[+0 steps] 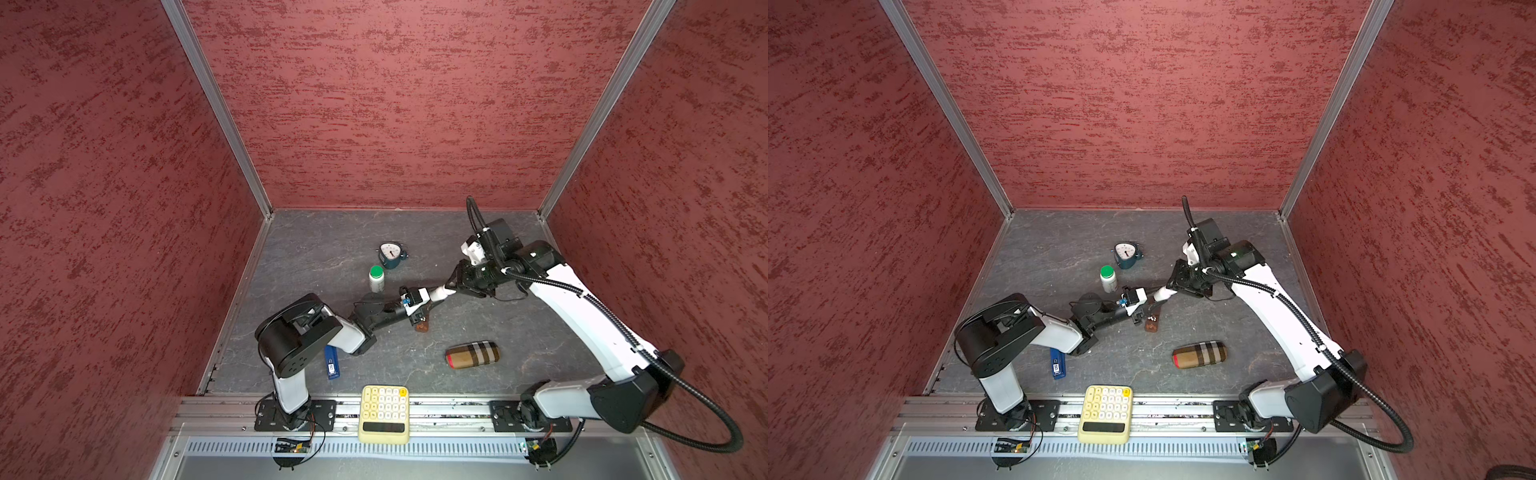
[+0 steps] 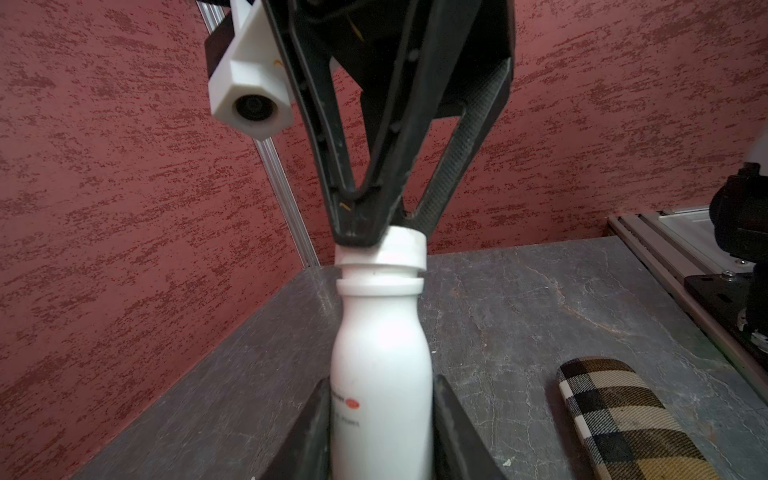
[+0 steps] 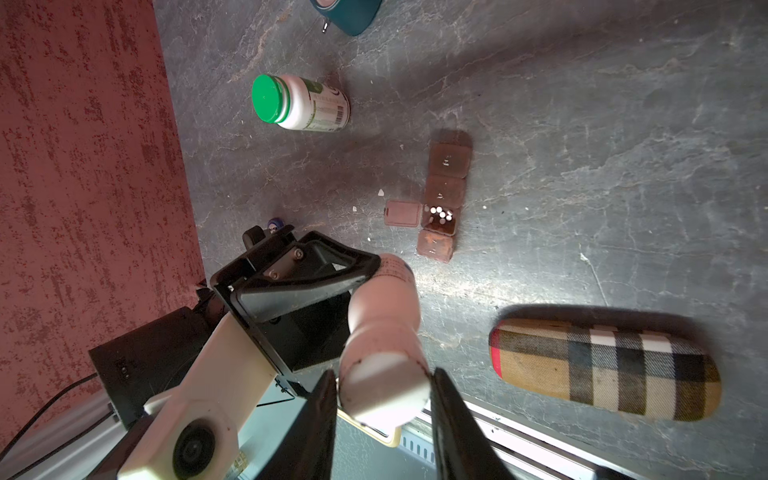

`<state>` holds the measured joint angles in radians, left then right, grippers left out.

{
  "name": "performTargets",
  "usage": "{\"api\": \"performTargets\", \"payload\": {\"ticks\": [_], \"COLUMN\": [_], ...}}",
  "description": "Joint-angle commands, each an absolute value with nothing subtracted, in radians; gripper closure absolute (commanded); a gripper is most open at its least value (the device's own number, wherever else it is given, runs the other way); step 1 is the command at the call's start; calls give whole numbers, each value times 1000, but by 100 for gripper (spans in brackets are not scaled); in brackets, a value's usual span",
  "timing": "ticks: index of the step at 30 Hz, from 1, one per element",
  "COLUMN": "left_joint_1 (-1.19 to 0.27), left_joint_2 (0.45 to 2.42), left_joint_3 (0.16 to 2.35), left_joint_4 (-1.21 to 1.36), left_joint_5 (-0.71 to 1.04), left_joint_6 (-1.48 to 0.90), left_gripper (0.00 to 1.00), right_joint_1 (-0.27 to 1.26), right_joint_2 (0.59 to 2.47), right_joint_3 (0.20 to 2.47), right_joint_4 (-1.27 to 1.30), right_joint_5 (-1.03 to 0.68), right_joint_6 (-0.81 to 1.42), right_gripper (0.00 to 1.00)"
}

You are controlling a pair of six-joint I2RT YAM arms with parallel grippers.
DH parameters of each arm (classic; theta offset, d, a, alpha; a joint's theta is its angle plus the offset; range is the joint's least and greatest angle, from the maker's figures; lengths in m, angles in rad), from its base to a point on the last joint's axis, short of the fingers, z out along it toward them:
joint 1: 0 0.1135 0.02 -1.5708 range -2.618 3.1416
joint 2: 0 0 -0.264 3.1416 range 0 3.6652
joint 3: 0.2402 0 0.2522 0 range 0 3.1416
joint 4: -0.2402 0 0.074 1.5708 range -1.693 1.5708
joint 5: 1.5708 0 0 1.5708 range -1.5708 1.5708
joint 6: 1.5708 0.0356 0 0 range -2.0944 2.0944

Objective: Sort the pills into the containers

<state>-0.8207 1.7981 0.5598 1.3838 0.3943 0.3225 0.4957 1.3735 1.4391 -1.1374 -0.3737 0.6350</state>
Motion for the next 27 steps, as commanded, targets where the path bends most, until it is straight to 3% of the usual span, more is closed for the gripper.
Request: {"api": "performTargets", "payload": {"ticks": [1, 27], "left_joint_1": [-827, -830], "left_joint_2": [1818, 1803], "left_joint_3": [579, 570], "left_joint_4": [1412, 1413], "left_joint_5": [394, 396], "left_joint_6": [329, 327], "left_gripper": [100, 100], "right_joint_1": [503, 502], "right_joint_2": [1367, 1386], "right_joint_3": [1467, 1533], "right_joint_4": [-1152, -1193], "right_joint_5": [-355, -310], "right_joint_6": [624, 582], "right_gripper": [59, 43]}}
